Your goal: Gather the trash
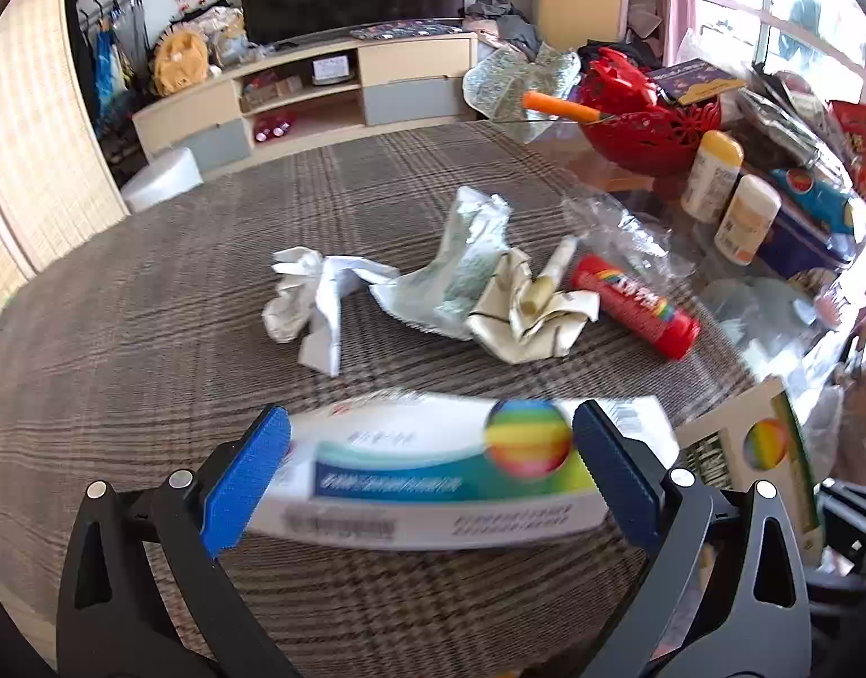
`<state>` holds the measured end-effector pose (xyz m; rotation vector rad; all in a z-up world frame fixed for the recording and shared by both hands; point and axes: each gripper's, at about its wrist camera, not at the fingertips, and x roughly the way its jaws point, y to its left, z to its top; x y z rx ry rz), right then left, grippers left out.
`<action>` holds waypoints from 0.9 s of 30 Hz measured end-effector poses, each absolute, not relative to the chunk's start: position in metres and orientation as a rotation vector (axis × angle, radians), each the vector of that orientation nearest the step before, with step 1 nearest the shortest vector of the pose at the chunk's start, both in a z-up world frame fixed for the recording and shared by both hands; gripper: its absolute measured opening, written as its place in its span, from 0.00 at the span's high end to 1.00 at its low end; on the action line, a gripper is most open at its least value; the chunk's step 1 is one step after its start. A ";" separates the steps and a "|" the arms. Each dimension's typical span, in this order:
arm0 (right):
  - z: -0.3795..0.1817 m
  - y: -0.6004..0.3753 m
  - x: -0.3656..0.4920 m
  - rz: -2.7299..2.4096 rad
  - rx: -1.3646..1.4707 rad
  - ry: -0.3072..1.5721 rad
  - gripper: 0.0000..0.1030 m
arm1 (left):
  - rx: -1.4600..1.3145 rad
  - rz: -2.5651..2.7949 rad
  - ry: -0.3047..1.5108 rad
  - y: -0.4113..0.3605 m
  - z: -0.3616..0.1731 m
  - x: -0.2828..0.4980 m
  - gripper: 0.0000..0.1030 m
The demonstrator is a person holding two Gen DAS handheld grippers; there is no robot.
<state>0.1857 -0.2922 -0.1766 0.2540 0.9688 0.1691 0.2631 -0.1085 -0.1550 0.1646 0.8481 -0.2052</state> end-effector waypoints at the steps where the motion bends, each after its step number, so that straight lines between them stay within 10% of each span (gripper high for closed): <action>1: -0.177 -0.292 0.186 0.169 0.253 0.971 0.72 | 0.171 -0.186 0.845 -0.104 -0.155 0.260 0.08; 27: -0.173 -0.292 0.185 0.188 0.225 0.939 0.72 | -0.041 -0.160 0.923 -0.077 -0.151 0.223 0.08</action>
